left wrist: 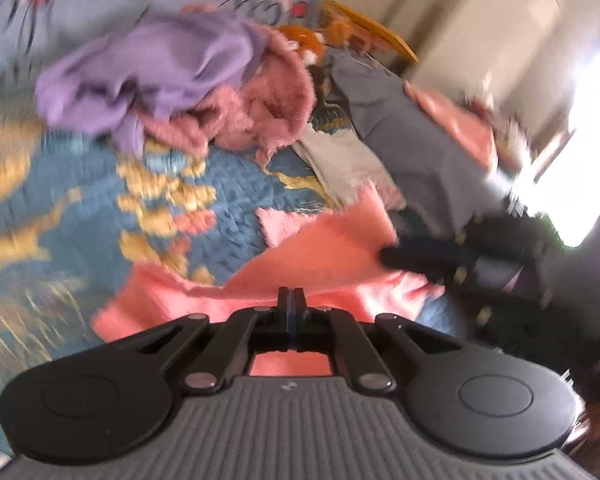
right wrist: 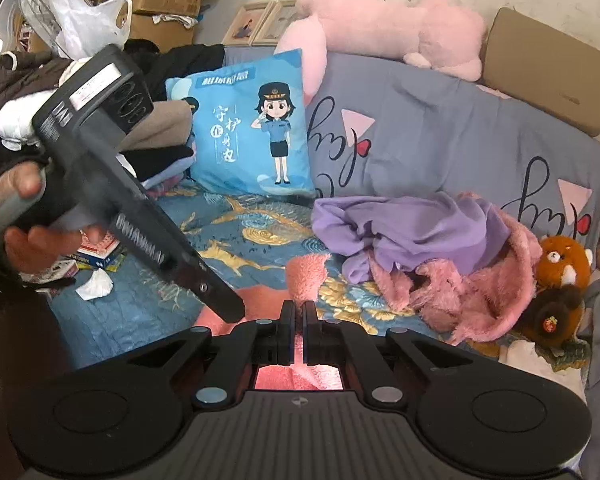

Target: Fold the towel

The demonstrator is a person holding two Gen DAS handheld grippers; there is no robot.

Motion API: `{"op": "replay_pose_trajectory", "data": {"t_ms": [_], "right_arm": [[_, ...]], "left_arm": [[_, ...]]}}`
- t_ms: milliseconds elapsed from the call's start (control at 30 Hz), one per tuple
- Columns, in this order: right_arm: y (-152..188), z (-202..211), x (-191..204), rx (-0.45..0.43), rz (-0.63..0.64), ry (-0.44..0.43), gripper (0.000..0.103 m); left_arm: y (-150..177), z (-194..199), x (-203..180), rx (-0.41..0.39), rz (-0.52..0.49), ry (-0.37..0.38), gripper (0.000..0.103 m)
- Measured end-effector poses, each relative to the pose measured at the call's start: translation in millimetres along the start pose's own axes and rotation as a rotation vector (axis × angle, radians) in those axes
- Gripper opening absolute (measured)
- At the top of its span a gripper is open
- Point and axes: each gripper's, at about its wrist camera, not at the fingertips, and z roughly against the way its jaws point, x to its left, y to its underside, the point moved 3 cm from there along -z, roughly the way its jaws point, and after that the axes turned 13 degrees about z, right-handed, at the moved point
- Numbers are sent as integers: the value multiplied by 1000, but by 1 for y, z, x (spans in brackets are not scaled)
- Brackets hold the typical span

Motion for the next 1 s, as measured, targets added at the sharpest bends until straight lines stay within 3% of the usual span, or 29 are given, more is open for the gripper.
{"op": "replay_pose_trajectory", "data": {"t_ms": [133, 300, 433, 667, 767, 900, 1000], "right_arm": [[-3, 5, -1, -6, 10, 0, 3], [-4, 9, 0, -9, 14, -5, 3], [-5, 12, 1, -9, 23, -8, 3], [-8, 16, 4, -12, 48, -20, 3], [-9, 17, 5, -14, 57, -28, 3], [-11, 19, 6, -16, 63, -39, 3], [-13, 19, 7, -23, 66, -51, 3]], "left_arm": [[10, 8, -23, -95, -237, -88, 0], [21, 19, -38, -201, -423, -132, 9], [26, 9, -41, -208, -518, -192, 27], [30, -1, -39, -149, -563, -151, 27], [29, -3, -35, -136, -563, -148, 44], [36, -1, -40, -131, -620, -104, 89], [40, 3, -47, -155, -657, -82, 91]]}}
